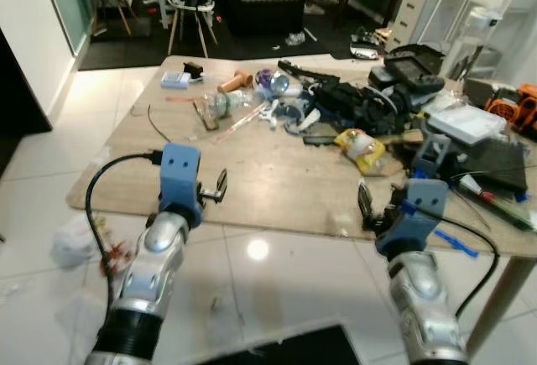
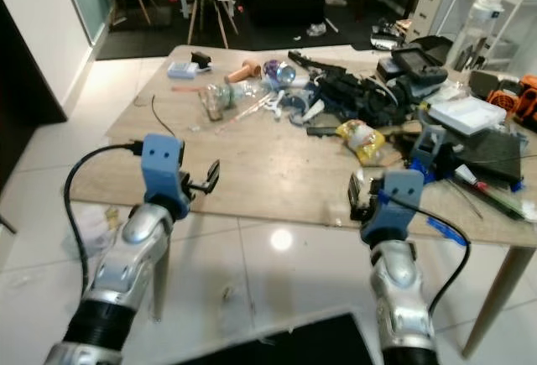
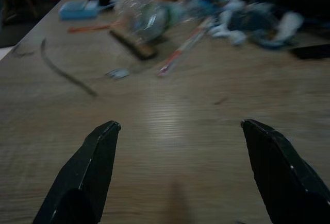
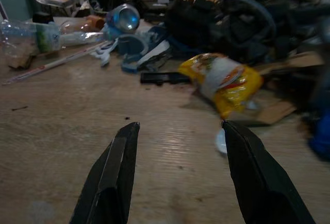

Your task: Picking trash to rubbish bin

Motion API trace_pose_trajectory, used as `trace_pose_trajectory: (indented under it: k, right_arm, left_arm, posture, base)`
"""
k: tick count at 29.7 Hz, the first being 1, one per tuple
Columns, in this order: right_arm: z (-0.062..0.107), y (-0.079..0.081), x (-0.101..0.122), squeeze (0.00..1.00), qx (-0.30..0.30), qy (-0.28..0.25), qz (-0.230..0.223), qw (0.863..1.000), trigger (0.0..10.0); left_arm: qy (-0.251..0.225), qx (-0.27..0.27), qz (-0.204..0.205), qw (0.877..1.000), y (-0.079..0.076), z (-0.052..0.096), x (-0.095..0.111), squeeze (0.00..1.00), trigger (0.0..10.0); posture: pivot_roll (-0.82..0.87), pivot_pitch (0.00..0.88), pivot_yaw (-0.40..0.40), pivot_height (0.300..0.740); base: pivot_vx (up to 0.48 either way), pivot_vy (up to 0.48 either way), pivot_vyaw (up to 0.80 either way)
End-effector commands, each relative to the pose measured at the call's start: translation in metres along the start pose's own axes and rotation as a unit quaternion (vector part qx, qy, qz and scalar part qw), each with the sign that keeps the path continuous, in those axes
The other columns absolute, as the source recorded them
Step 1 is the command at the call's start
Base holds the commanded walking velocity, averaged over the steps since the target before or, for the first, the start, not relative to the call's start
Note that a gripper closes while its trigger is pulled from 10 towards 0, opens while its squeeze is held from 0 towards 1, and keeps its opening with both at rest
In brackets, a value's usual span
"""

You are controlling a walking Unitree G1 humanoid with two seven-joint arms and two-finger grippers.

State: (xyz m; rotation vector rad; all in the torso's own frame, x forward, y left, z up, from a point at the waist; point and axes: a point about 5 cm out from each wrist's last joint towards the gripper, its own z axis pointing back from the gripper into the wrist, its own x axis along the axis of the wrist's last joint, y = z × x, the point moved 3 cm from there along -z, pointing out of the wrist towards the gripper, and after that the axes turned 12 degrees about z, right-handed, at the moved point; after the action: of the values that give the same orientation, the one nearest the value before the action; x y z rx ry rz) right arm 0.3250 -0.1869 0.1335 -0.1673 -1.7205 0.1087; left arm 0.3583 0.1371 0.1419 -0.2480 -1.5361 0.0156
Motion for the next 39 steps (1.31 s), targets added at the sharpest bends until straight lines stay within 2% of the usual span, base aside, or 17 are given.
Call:
trace_pose_trajectory:
  k: [1,28,39]
  right_arm:
    - [0.0031,-0.0039,-0.0053,0.0,-0.005,0.011,0.008,1.0,10.0]
    - [0.0068,-0.0038,-0.0105,0.0,0.0,0.022,0.016,1.0,10.0]
    - [0.0081,-0.0035,-0.0123,0.0,0.001,0.027,0.015,1.0,10.0]
  left_arm:
    - [0.011,-0.001,-0.001,1.0,-0.0006,0.0015,-0.0049,0.0,10.0]
    - [0.014,-0.004,-0.001,1.0,-0.003,0.0037,-0.0074,0.0,10.0]
    - [0.019,-0.012,-0.014,1.0,-0.0041,0.0055,-0.0115,0.0,10.0]
  posture:
    - [-0.11,0.067,-0.01,0.74]
    - [-0.11,0.051,-0.013,0.74]
    - [-0.11,0.054,-0.014,0.74]
  base:
    - [0.352,0.0,0.0]
    - [0.35,0.0,0.0]
    - [0.0,0.0,0.0]
